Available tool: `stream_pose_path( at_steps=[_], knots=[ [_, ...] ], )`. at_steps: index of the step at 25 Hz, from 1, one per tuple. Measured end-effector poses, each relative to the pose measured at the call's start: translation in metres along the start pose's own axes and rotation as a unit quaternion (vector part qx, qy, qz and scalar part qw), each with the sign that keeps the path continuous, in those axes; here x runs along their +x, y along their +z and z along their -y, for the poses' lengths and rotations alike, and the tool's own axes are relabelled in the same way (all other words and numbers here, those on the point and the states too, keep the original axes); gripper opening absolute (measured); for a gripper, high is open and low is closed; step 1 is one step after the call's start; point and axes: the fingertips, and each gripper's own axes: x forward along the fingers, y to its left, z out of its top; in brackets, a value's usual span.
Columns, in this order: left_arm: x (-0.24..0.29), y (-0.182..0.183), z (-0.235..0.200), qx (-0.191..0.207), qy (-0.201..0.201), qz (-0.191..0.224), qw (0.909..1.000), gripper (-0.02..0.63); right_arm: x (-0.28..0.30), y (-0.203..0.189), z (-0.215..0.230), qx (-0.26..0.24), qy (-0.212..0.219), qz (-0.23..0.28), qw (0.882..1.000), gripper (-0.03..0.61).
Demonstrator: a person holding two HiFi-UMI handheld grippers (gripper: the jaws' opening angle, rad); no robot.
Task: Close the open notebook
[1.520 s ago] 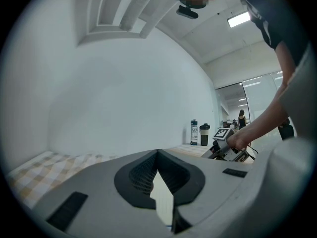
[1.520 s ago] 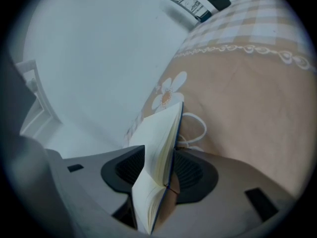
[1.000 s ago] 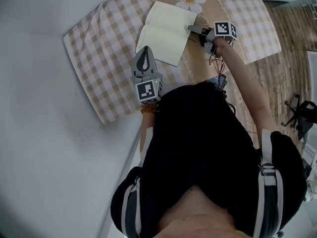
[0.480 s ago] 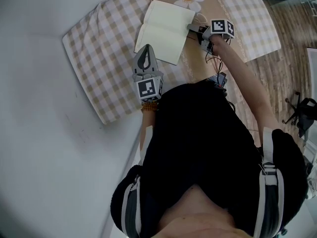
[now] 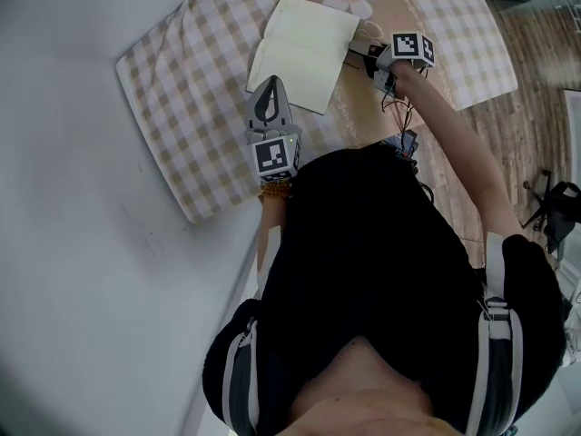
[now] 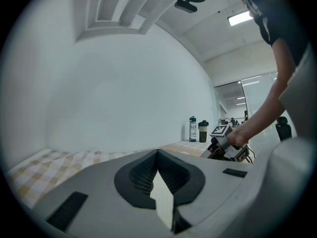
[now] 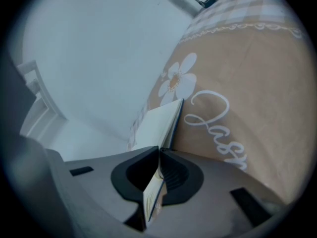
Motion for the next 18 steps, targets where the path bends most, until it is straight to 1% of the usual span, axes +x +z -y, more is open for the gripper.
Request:
stream_pose_path(
  at_steps=[5, 6, 8, 9, 10, 11, 12, 13, 16, 18],
  knots=[
    [-0.002, -0.006, -0.007, -0.003, 0.006, -0.009, 0.9999, 0.005, -0.006, -0.006, -0.015, -0.032, 0.047, 0.018, 0.998, 0.012],
    [-0.002, -0.007, -0.007, -0.003, 0.006, -0.01, 0.9999, 0.005, -0.006, -0.007, -0.016, -0.038, 0.049, 0.018, 0.998, 0.012],
    [-0.002, -0.007, -0.006, -0.002, 0.005, -0.012, 0.9999, 0.005, -0.007, -0.006, -0.011, -0.05, 0.033, 0.02, 0.998, 0.02],
    [-0.002, -0.007, -0.005, -0.001, 0.004, -0.013, 0.9999, 0.005, -0.007, -0.004, -0.007, -0.056, 0.018, 0.022, 0.998, 0.083],
    [-0.002, -0.007, -0.004, -0.001, 0.003, -0.013, 0.9999, 0.005, -0.008, 0.0, -0.003, -0.06, 0.003, 0.025, 0.998, 0.125],
    [-0.002, -0.007, -0.004, -0.001, 0.002, -0.013, 0.9999, 0.005, -0.008, 0.004, 0.0, -0.059, -0.01, 0.027, 0.998, 0.129],
    [-0.001, -0.007, -0.004, 0.0, 0.002, -0.014, 0.9999, 0.005, -0.007, 0.009, 0.002, -0.052, -0.019, 0.028, 0.998, 0.151],
    [-0.001, -0.008, -0.004, 0.0, 0.002, -0.014, 0.9999, 0.005, -0.006, 0.013, 0.003, -0.042, -0.024, 0.028, 0.998, 0.22],
    [-0.001, -0.008, -0.003, -0.001, 0.001, -0.013, 0.9999, 0.005, 0.003, 0.018, 0.0, -0.01, -0.028, 0.014, 0.999, 0.228],
    [-0.001, -0.006, -0.002, -0.001, 0.0, -0.01, 0.9999, 0.005, 0.008, 0.014, -0.007, 0.0, -0.03, 0.003, 1.0, 0.249]
  ],
)
